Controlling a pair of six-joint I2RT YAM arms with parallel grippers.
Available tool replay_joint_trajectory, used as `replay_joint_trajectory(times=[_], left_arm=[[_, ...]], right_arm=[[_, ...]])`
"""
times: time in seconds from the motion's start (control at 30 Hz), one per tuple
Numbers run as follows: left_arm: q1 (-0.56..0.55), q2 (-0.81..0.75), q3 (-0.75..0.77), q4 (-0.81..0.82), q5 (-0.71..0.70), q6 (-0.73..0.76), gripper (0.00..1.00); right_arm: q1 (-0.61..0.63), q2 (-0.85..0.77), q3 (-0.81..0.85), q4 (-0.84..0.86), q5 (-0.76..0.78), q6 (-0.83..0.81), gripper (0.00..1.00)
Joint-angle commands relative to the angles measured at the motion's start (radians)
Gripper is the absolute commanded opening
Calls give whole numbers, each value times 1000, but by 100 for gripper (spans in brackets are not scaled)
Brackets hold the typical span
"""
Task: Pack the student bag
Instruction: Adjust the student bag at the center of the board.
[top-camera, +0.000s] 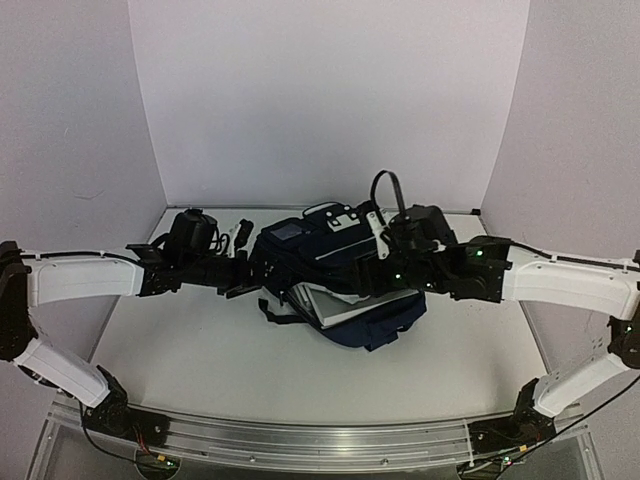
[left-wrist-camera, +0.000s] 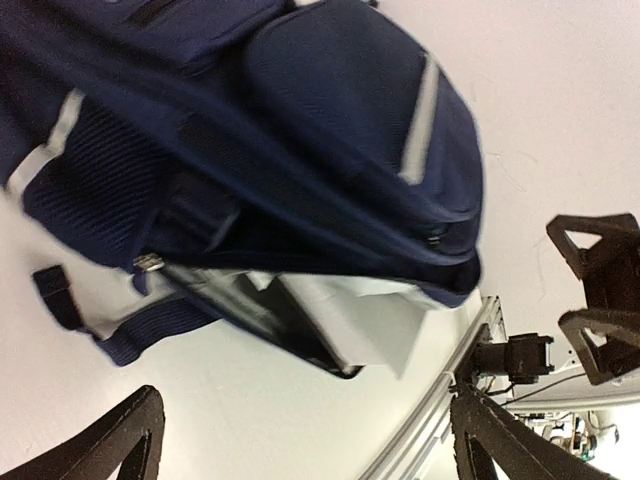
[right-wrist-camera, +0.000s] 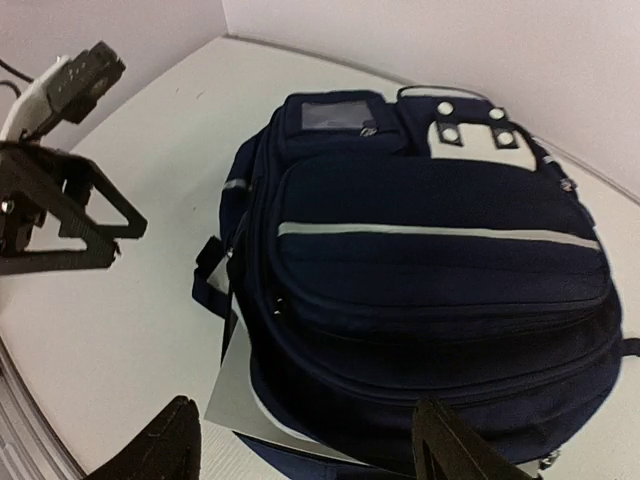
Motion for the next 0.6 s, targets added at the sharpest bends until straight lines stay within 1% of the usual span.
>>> replay_joint_trajectory(times=[0.0, 0.2, 0.37, 0.47, 0.57], left_arm=[[64, -8, -121, 27, 46, -21, 100], [79, 43, -165, 95, 62, -20, 100], [84, 147, -167, 152, 73, 1, 100], [83, 194, -162, 227, 84, 16, 99], [84, 232, -145, 284, 89, 34, 95]], right_arm=[[53, 139, 76, -38, 18, -57, 64], [68, 223, 127, -79, 69, -126, 59], [68, 259, 137, -123, 89, -152, 53], [68, 277, 132, -134, 144, -155, 54], [68, 294, 134, -135, 178, -159, 56]])
